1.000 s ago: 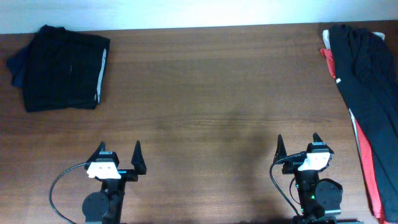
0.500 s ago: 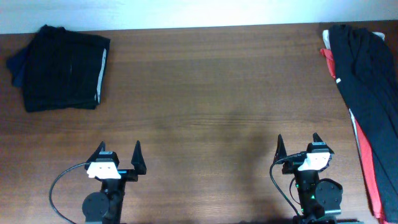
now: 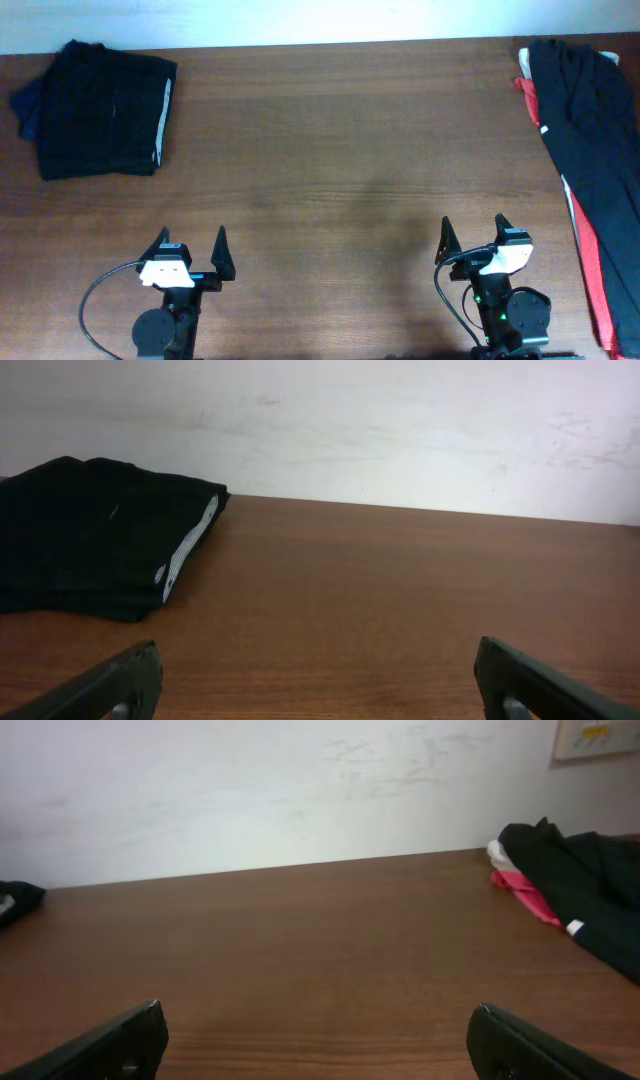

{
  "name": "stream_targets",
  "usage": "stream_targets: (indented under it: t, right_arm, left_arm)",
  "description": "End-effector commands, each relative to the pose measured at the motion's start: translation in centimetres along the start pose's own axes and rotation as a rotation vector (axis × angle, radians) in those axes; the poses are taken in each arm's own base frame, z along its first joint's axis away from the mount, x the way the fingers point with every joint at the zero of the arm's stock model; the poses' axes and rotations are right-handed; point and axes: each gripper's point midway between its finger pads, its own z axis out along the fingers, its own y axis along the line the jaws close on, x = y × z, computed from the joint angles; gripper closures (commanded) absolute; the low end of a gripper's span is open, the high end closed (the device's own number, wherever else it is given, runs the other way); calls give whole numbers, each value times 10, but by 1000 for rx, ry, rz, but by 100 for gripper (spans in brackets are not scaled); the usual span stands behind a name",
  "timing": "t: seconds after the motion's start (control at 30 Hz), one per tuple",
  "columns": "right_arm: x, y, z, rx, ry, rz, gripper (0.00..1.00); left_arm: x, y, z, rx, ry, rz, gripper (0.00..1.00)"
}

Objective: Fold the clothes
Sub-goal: 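Reach the right gripper to the clothes pile and grasp the dark green shirt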

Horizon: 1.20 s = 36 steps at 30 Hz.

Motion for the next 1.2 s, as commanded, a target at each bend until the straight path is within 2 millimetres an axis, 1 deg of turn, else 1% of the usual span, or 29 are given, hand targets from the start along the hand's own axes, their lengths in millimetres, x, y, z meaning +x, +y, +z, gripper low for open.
stream_targets:
  t: [0.0,0.07,0.1,0.2,0.23,0.27,0.3,0.37,0.43,0.5,0.53,0.63,0.67,0.7,0.73,0.8,0.83,0.87,0.9,0.93,0.97,1.03,1.07,1.1,1.13,1.17]
  right_arm:
    - [2,3,0,-22,4,57,1]
    - [2,4,0,-28,5,62,1]
    - [2,9,0,-54,10,105,1]
    - [2,48,-7,-280,77,415,1]
    - [3,54,-9,-312,97,455,1]
    - [4,61,-11,-352,112,457,1]
    - [-1,65,-13,-380,97,450,1]
    - [-26,69,-16,-422,-5,419,1]
    - [-62,73,-24,-454,-142,332,2]
    - [-87,68,-29,-409,-214,278,1]
    - [-103,63,-30,-367,-246,238,1]
    - [-133,51,-20,-247,-250,143,1]
    - [-145,43,-13,-186,-241,114,1]
    - [-151,35,-5,-132,-218,99,1]
    - [-160,21,8,-33,-174,73,1]
    - [-175,-15,36,202,-77,53,1]
    - [-186,-30,57,296,-19,20,1]
    - [-191,-40,81,332,57,-40,1]
    - [-192,-51,98,368,119,-62,1]
    - [-190,-70,117,430,191,-63,1]
    - [-184,-101,141,511,301,-71,1]
    - [-175,-141,163,589,447,-125,1]
    - [-165,-168,174,622,548,-158,1]
    - [-157,-186,182,639,613,-172,1]
    - [-146,-209,191,662,681,-176,1]
    - [-140,-221,195,676,702,-169,0]
  left_arm:
    - [3,0,0,0,10,-9,1]
    - [3,0,0,0,10,-9,1]
    - [3,0,0,-1,10,-9,1]
    - [3,0,0,-1,10,-9,1]
    - [3,0,0,0,10,-9,1]
    - [3,0,0,-1,10,-9,1]
    - [3,0,0,0,10,-9,1]
    - [3,0,0,0,10,-9,1]
    - [3,0,0,0,10,-9,1]
    - [3,0,0,-1,10,-9,1]
    - [3,0,0,0,10,-9,1]
    - [3,0,0,0,10,-9,1]
    - [3,0,0,-1,10,-9,1]
    - [3,0,0,0,10,-9,1]
    - [3,0,0,-1,10,-9,1]
    - [3,0,0,-1,10,-9,1]
    - [3,0,0,0,10,-9,1]
    - [3,0,0,0,10,-9,1]
    - [3,0,0,0,10,-9,1]
    - [3,0,0,0,10,-9,1]
    - [3,0,0,-1,10,-9,1]
    - [3,0,0,-1,10,-9,1]
    - [3,0,0,-1,10,-9,1]
    - [3,0,0,-1,10,-9,1]
    - [3,0,0,0,10,-9,1]
    - [3,0,0,-1,10,-9,1]
